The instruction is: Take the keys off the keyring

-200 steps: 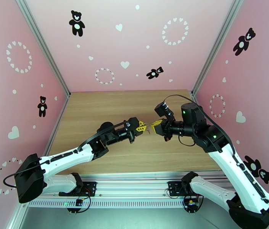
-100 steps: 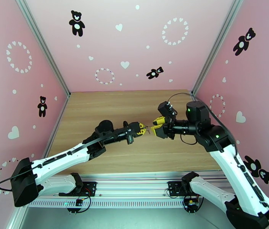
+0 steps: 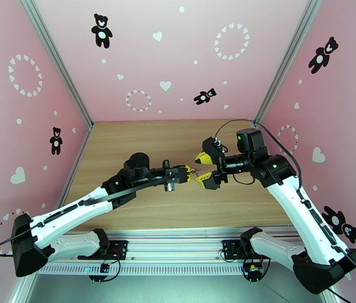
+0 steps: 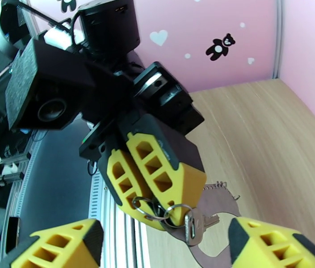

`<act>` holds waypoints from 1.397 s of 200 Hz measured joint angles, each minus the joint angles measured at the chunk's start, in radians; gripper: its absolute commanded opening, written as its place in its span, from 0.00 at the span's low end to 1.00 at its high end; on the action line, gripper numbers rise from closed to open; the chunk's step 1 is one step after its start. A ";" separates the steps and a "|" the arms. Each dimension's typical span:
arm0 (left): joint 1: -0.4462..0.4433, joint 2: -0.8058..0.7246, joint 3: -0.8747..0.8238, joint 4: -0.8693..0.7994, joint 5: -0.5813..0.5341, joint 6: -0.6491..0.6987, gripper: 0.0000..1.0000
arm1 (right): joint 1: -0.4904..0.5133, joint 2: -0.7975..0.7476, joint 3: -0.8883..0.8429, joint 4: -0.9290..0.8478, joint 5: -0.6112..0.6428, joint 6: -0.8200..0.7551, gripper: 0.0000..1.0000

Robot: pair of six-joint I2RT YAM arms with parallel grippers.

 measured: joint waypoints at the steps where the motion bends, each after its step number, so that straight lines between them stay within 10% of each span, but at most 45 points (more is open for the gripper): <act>1: 0.000 0.000 0.000 -0.001 0.001 0.001 0.01 | 0.000 0.000 0.001 -0.002 -0.001 -0.002 0.84; 279: -0.011 0.010 0.160 -0.299 -0.146 0.304 0.02 | 0.133 -0.071 0.049 -0.176 0.116 -0.046 0.67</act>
